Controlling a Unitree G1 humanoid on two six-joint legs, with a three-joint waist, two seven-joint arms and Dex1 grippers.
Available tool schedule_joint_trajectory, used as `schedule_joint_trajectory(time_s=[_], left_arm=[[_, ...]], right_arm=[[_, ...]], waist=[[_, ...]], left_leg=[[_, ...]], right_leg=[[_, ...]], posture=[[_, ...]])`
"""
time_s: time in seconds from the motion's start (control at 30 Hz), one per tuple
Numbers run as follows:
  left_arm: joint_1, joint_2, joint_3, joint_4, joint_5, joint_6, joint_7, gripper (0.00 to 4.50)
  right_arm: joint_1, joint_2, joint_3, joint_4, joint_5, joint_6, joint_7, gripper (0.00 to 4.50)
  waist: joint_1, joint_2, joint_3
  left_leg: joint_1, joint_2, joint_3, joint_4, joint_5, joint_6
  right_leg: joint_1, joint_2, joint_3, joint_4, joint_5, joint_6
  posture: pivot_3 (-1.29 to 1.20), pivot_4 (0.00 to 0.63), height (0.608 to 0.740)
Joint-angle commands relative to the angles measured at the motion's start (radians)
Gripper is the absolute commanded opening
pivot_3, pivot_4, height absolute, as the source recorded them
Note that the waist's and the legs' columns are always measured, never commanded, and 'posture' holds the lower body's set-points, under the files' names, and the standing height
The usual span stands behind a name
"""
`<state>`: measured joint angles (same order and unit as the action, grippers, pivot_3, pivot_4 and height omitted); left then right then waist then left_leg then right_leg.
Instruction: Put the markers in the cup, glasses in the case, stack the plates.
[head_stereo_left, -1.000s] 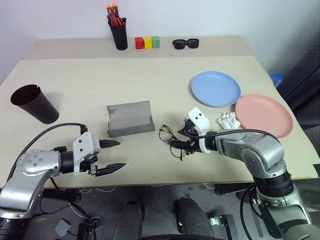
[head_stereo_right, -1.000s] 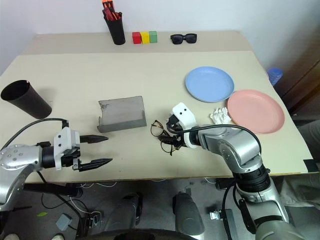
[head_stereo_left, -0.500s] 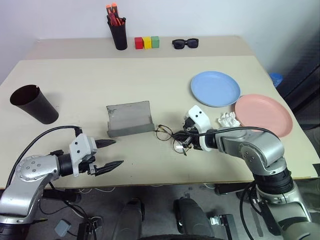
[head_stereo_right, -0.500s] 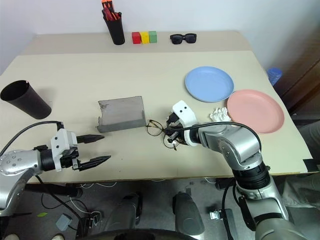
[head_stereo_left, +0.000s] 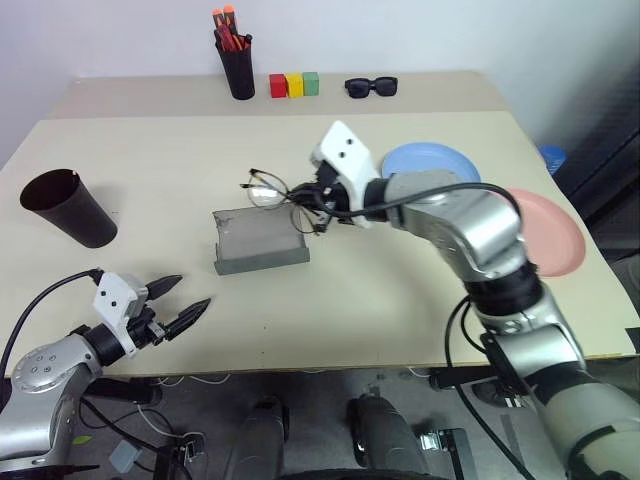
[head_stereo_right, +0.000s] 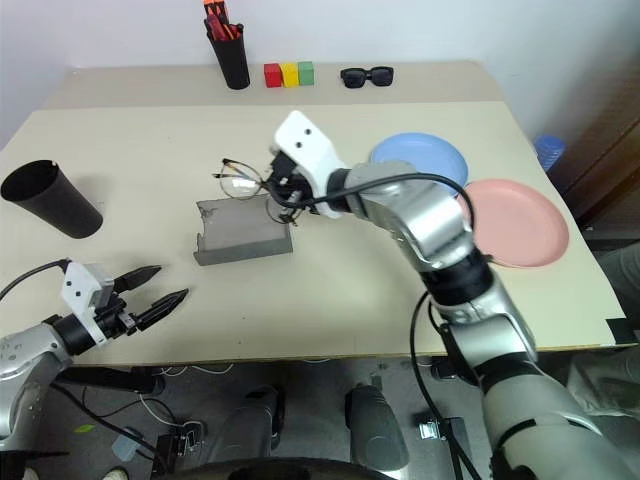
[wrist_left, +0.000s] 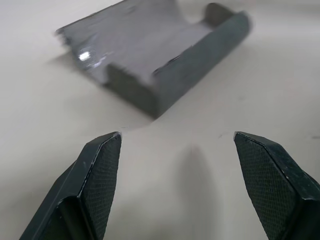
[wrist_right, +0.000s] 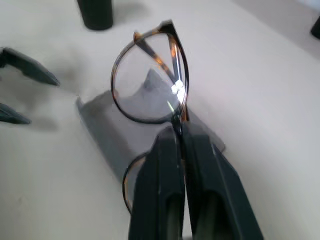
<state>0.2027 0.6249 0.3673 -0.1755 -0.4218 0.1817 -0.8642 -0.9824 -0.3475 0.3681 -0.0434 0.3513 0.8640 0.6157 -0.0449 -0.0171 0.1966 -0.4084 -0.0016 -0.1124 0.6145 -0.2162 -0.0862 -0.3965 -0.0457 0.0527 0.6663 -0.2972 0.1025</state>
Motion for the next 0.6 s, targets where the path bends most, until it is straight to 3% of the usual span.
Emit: schedule_joint_trajectory(time_s=[0.03, 0.33, 0.6], left_arm=[[0.011, 0.001, 0.044, 0.024, 0.001, -0.046, 0.013, 3.7], [0.059, 0.012, 0.053, 0.003, -0.008, -0.065, 0.02, 3.7], [0.081, 0.034, 0.07, -0.101, -0.052, -0.006, 0.018, 3.7]], right_arm=[[-0.086, 0.075, 0.043, 0.16, -0.082, -0.182, 0.06, 0.03], [-0.124, 0.177, 0.116, 0.496, -0.27, -0.503, 0.162, 0.03], [-0.043, 0.133, 0.124, 0.424, -0.325, -0.455, 0.265, 0.03]], waist=[[0.0, 0.0, 0.0], [-0.001, 0.0, 0.0], [0.001, 0.0, 0.0]], left_leg=[[0.0, 0.0, 0.0, 0.0, 0.0, 0.0], [0.0, 0.0, 0.0, -0.001, 0.0, 0.0], [0.0, 0.0, 0.0, -0.001, 0.0, 0.0]], right_leg=[[0.0, 0.0, 0.0, 0.0, 0.0, 0.0], [-0.001, 0.0, 0.0, 0.0, 0.0, 0.0], [-0.001, 0.0, 0.0, 0.0, 0.0, 0.0]], posture=[[0.0, 0.15, 0.74], [0.0, 0.15, 0.74], [0.0, 0.15, 0.74]])
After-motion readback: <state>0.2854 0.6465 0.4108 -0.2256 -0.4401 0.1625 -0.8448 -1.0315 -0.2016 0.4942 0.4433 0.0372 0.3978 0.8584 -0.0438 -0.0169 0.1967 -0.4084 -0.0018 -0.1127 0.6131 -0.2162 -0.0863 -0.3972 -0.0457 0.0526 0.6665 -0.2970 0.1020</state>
